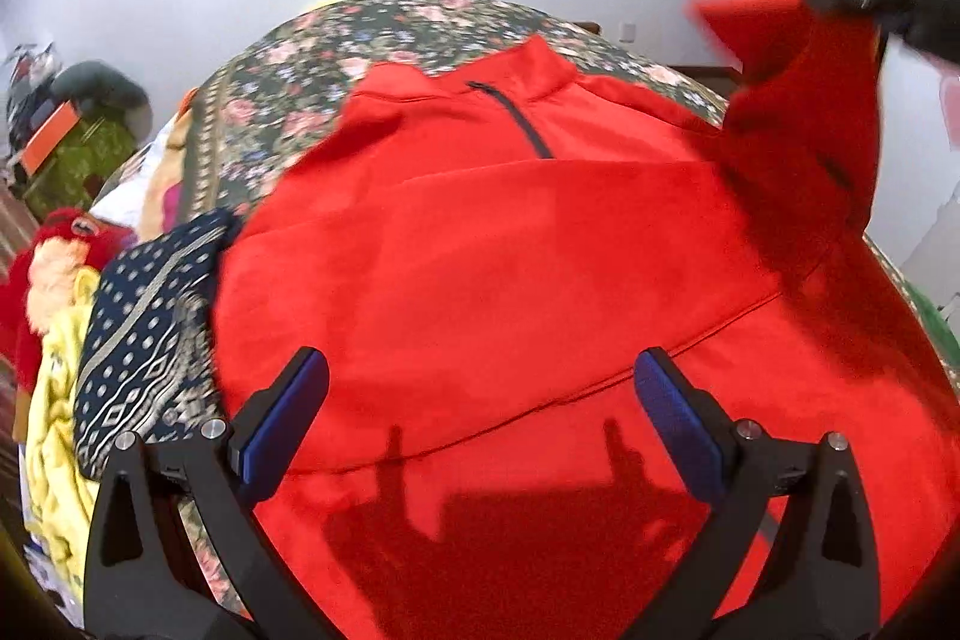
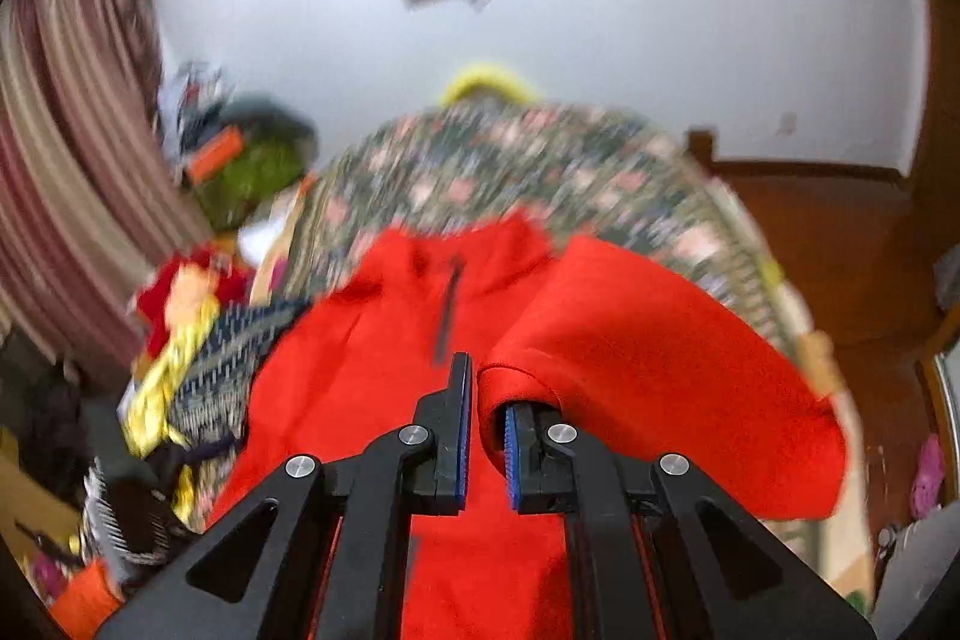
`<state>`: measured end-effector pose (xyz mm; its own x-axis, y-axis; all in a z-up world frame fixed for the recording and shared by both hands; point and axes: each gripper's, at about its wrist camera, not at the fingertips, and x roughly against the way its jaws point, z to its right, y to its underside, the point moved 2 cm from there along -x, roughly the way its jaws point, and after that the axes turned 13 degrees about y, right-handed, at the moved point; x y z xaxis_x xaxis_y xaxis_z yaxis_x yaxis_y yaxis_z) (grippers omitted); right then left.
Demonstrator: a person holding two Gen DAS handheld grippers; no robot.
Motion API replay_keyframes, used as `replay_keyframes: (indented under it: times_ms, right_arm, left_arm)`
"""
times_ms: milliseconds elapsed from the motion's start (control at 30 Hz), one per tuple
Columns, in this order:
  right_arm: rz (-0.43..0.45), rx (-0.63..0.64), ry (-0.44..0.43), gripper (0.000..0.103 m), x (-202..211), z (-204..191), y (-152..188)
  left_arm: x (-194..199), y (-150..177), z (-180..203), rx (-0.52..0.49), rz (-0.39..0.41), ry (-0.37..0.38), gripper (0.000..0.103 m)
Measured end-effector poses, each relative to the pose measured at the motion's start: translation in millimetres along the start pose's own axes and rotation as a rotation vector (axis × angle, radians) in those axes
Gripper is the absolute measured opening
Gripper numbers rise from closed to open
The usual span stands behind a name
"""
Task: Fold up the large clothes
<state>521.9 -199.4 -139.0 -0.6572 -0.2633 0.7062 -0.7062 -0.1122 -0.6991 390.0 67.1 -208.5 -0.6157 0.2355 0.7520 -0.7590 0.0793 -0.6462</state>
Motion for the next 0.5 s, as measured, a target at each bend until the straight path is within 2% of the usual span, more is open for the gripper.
replay_keyframes:
  times_ms: [133,233,300,333,400,500]
  right_arm:
    - [-0.191,0.016,-0.025,0.007,-61,-44,40]
    - [-0.319,0.017,0.018,0.007,-98,-54,72]
    - [-0.461,0.028,0.046,0.007,-123,-57,96]
    - [-0.494,0.020,0.044,0.007,-128,-56,102]
    - [-0.480,-0.009,0.028,0.007,-125,-52,105]
    - [-0.581,-0.063,-0.007,0.007,-123,-45,107]
  left_arm:
    - [21,17,-22,0.017,0.010,-0.030,0.103]
    - [32,31,-36,0.021,0.006,-0.053,0.103]
    - [37,41,-43,0.024,0.000,-0.065,0.103]
    - [39,45,-47,0.027,-0.002,-0.068,0.103]
    - [42,53,-52,0.037,-0.008,-0.072,0.103]
    - [42,63,-59,0.065,-0.023,-0.070,0.103]
